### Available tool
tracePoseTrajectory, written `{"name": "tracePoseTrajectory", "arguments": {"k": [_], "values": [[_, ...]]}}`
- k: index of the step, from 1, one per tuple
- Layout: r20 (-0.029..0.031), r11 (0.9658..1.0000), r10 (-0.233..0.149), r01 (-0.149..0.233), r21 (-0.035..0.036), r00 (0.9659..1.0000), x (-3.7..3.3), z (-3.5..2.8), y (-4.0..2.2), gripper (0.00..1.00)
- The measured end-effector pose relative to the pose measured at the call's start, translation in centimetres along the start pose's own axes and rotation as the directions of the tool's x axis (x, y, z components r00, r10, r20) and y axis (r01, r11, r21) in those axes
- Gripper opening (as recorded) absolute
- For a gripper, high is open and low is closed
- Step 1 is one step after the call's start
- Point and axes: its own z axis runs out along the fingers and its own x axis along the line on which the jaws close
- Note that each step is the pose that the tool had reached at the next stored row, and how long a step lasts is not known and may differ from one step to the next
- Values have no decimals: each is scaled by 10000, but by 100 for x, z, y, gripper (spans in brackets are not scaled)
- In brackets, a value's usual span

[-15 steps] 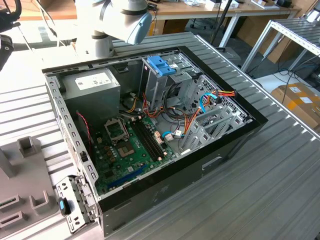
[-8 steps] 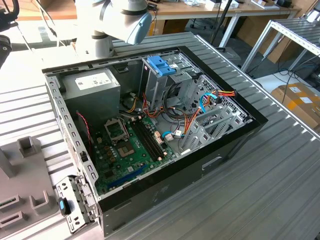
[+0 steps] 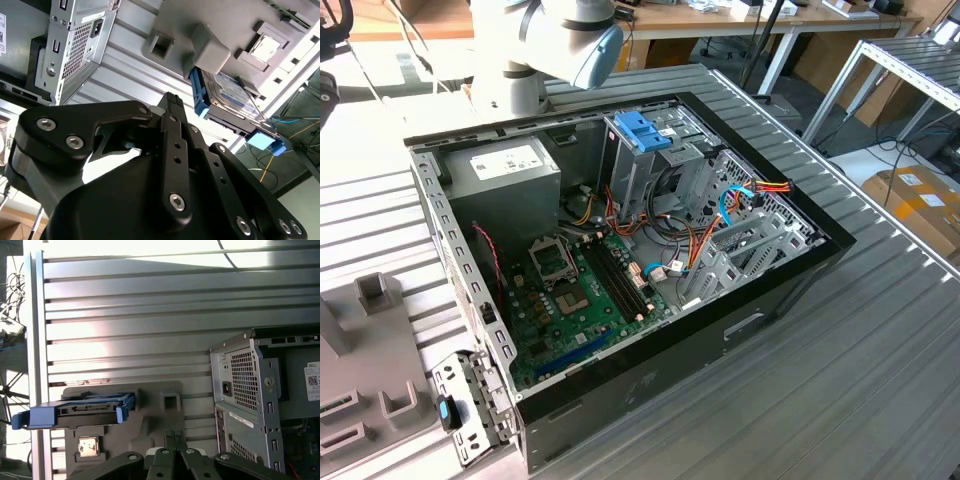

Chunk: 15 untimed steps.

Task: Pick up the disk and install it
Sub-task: 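Reach for the disk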

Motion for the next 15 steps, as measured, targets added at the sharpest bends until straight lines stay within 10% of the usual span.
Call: {"name": "tracePoseTrajectory", "arguments": {"k": [15], "values": [[1, 10000, 0, 0, -1, 10000, 53, -1, -4, 11]]}}
